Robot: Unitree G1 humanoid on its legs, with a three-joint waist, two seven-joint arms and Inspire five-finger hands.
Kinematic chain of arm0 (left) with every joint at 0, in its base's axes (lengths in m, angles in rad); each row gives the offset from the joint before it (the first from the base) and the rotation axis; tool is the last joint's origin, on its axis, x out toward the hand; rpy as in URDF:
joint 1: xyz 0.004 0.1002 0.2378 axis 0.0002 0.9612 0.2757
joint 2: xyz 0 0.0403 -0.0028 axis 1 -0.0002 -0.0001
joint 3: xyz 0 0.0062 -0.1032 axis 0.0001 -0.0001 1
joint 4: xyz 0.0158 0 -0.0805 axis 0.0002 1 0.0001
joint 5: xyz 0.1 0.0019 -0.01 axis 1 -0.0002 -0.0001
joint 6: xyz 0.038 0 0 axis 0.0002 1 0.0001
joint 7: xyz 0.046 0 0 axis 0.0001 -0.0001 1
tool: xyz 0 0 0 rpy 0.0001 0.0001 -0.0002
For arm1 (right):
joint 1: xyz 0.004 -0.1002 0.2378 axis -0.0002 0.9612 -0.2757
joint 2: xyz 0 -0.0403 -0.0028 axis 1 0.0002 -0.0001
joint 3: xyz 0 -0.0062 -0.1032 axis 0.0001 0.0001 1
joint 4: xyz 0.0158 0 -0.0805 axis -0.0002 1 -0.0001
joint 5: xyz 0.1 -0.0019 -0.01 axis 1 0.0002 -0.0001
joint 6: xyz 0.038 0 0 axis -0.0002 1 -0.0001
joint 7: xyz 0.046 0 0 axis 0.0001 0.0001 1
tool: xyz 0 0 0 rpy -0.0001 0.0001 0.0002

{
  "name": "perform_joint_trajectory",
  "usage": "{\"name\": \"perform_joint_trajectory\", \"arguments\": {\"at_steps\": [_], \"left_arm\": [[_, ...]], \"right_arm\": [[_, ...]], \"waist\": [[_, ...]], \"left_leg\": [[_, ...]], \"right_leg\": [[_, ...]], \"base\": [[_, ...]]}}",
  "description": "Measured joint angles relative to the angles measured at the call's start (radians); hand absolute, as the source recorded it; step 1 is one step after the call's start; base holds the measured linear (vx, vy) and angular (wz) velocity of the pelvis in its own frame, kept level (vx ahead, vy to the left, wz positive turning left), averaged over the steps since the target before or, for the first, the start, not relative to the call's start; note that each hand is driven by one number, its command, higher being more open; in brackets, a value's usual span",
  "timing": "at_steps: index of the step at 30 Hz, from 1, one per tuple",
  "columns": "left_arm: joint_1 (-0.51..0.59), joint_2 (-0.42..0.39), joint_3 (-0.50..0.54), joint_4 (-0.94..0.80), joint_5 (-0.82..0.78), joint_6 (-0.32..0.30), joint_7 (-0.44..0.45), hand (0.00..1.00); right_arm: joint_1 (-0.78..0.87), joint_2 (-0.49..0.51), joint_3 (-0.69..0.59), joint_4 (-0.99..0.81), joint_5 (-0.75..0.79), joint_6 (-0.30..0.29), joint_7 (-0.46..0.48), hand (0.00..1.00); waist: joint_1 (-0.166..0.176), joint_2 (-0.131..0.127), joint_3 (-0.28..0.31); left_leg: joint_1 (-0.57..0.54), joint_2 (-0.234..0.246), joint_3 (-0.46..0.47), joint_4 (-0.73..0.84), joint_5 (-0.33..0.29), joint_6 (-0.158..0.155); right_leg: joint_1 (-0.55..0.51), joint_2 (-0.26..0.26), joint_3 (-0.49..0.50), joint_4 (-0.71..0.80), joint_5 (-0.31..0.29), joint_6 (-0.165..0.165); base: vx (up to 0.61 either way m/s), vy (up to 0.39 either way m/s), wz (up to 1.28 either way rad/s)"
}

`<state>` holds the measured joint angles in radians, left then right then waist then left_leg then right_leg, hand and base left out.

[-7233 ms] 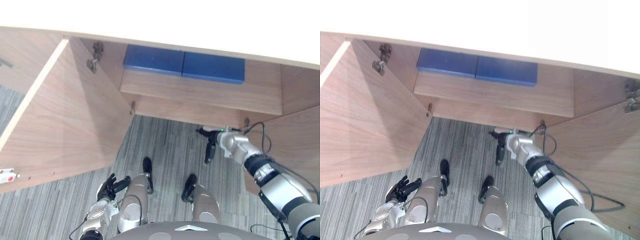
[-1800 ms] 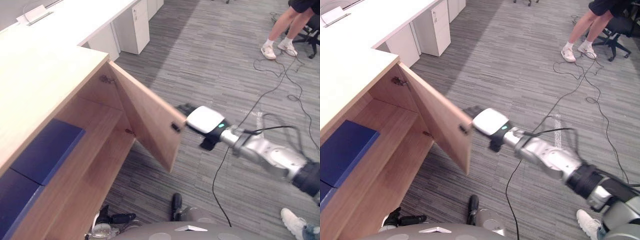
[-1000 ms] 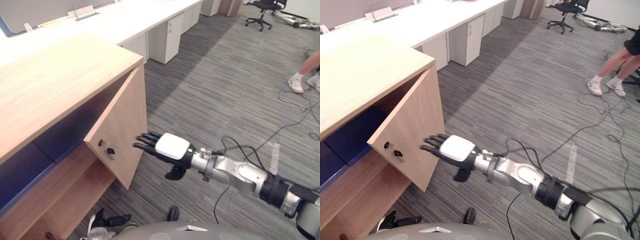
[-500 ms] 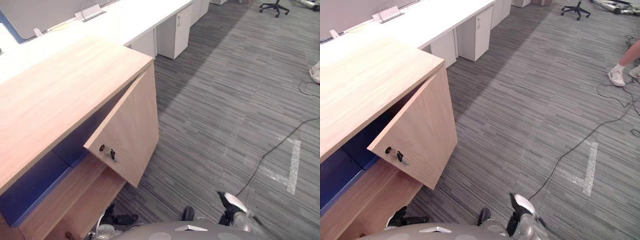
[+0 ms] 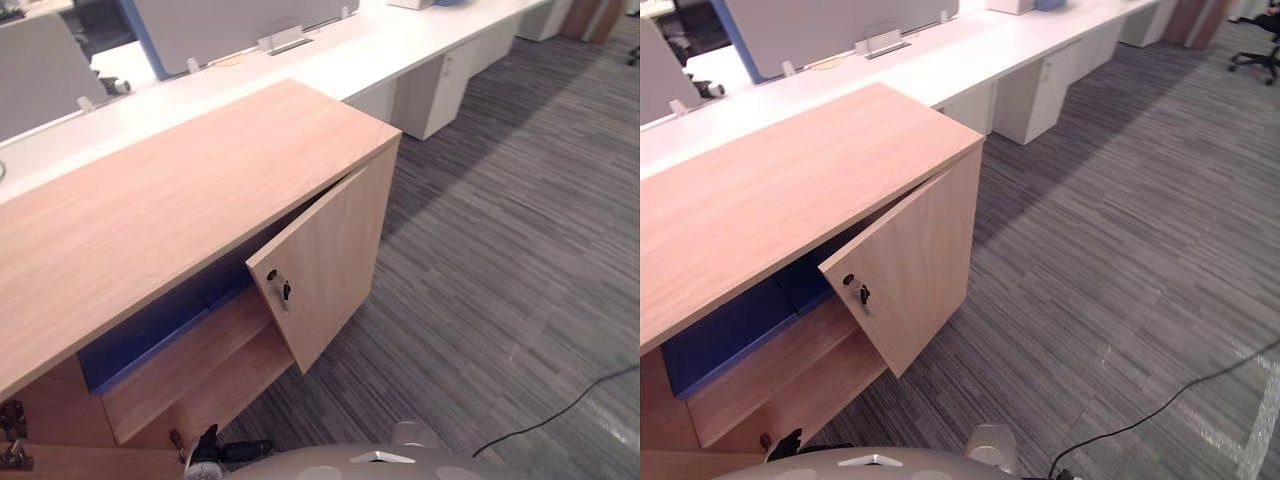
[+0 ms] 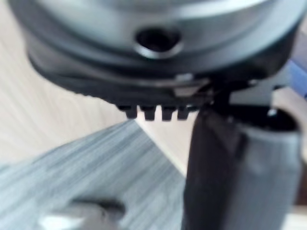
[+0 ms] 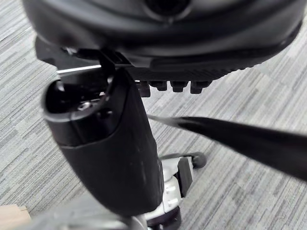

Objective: Walk over to the cabinet, pick up the folder, carry it to the office cabinet, place the folder inside the office cabinet, then close the office cabinet door

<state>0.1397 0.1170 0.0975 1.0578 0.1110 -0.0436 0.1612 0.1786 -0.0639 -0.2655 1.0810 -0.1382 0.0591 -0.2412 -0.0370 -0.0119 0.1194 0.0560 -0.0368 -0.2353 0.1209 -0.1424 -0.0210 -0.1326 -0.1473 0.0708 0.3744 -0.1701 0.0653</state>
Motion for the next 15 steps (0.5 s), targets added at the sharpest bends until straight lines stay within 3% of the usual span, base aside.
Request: {"name": "perform_joint_trajectory", "arguments": {"at_steps": [1, 2, 7, 10, 12, 14, 15], "left_arm": [[0.003, -0.001, 0.031, -0.037, 0.0, -0.004, -0.001, 1.0], [0.007, -0.022, 0.072, -0.052, -0.001, -0.01, 0.0, 1.0], [0.026, -0.054, 0.157, -0.056, -0.064, -0.018, 0.013, 1.0], [0.024, -0.063, 0.189, -0.068, -0.081, -0.019, 0.021, 1.0], [0.024, -0.06, 0.194, -0.069, -0.119, -0.019, 0.031, 1.0], [0.023, -0.058, 0.195, -0.071, -0.149, -0.018, 0.043, 1.0], [0.016, -0.056, 0.195, -0.071, -0.153, -0.017, 0.048, 1.0]], "right_arm": [[0.001, 0.019, -0.003, 0.0, 0.0, -0.001, -0.001, 1.0], [-0.001, 0.015, -0.004, -0.006, -0.001, -0.001, -0.002, 1.0], [0.002, 0.016, -0.002, -0.031, 0.001, -0.009, 0.002, 1.0], [0.001, 0.024, -0.021, -0.034, 0.009, -0.017, 0.002, 1.0], [-0.005, 0.033, -0.043, -0.033, 0.033, -0.021, 0.002, 1.0], [-0.018, 0.045, -0.083, -0.021, 0.038, -0.021, -0.002, 1.0], [-0.024, 0.044, -0.097, -0.015, 0.038, -0.021, -0.007, 1.0]], "waist": [[0.01, -0.015, 0.01], [0.01, -0.009, 0.017], [0.021, -0.004, 0.016], [0.036, -0.01, 0.017], [0.037, -0.02, 0.024], [0.034, -0.029, 0.038], [0.034, -0.026, 0.054]], "left_leg": [[-0.028, -0.003, -0.023, 0.027, -0.009, -0.015], [-0.044, 0.014, -0.044, 0.038, -0.005, -0.023], [-0.06, 0.059, -0.112, 0.033, 0.012, -0.061], [-0.121, 0.065, -0.175, 0.035, 0.05, -0.101], [-0.156, 0.062, -0.175, 0.031, 0.09, -0.1], [-0.179, 0.08, -0.023, 0.025, 0.113, -0.065], [-0.215, 0.133, 0.179, 0.11, 0.09, -0.052]], "right_leg": [[0.025, -0.014, -0.024, -0.042, -0.024, 0.042], [0.033, -0.008, -0.07, -0.05, -0.026, 0.043], [0.088, 0.019, -0.2, -0.073, -0.039, 0.02], [0.092, 0.024, -0.298, -0.08, -0.046, 0.008], [0.097, 0.013, -0.372, -0.079, -0.049, -0.005], [0.105, -0.008, -0.458, -0.076, -0.051, -0.022], [0.119, -0.019, -0.513, -0.073, -0.053, -0.025]], "base": [[0.01, -0.247, 0.83], [0.01, -0.282, 0.74], [0.03, -0.155, 0.69], [-0.03, -0.061, 0.88], [-0.08, -0.028, 1.13], [-0.13, -0.01, 1.25], [-0.15, 0.001, 1.34]]}}
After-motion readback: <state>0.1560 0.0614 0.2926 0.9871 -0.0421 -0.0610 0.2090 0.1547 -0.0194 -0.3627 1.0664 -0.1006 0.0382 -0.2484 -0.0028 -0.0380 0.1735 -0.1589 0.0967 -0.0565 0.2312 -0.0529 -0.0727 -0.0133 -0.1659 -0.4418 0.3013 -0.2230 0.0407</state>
